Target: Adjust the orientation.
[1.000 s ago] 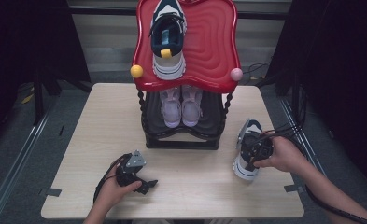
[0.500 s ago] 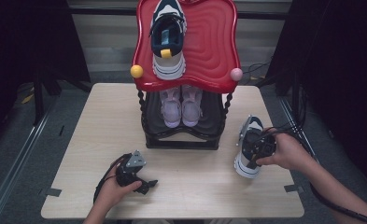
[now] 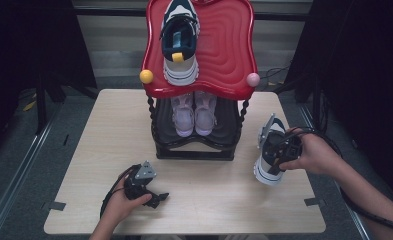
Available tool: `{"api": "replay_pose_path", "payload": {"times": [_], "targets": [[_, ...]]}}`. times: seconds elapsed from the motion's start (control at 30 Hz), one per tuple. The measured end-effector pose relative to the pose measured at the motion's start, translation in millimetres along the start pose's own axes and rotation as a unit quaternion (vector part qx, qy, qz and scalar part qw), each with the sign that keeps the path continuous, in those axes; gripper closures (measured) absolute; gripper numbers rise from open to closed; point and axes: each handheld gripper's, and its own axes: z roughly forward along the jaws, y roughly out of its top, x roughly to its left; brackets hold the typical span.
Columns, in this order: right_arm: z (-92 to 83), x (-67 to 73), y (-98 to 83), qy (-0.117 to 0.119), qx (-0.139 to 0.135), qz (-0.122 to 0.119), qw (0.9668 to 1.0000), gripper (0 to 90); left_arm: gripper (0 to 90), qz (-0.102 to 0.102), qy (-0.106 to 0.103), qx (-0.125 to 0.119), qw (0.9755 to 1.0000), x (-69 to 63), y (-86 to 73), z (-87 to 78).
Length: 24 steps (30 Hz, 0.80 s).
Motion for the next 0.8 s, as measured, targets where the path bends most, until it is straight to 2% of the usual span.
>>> {"api": "replay_pose_path", "payload": {"times": [0.13,0.2,0.3,0.37,0.43,0.5,0.8], "targets": [[-7.6,-0.3,2.0,0.002,-0.005,-0.007,1.0,71.7,0.0,0.0,0.0,0.0,1.0,0.0,0.0,0.0],[-12.1,0.8,2.7,0.004,-0.006,-0.002,1.0,71.7,0.0,0.0,0.0,0.0,1.0,0.0,0.0,0.0],[-19.0,0.1,3.7,0.007,-0.013,-0.012,0.9998,71.7,0.0,0.0,0.001,0.0,1.0,-0.1,0.0,0.0],[-24.4,0.8,4.5,0.01,-0.015,-0.006,0.9998,71.7,0.0,0.0,0.001,0.001,1.0,-0.1,0.0,0.0],[-28.6,0.0,5.5,0.009,-0.019,-0.014,0.9997,71.7,0.0,0.0,0.001,0.001,1.0,-0.1,0.0,0.0],[-33.0,0.4,6.8,0.011,-0.017,-0.01,0.9997,71.7,0.0,0.0,0.001,0.0,1.0,0.0,0.0,0.0],[-47.8,2.4,9.8,0.013,-0.016,-0.023,0.9995,71.5,0.0,0.0,0.001,0.0,1.0,-0.1,0.0,0.0]]}}
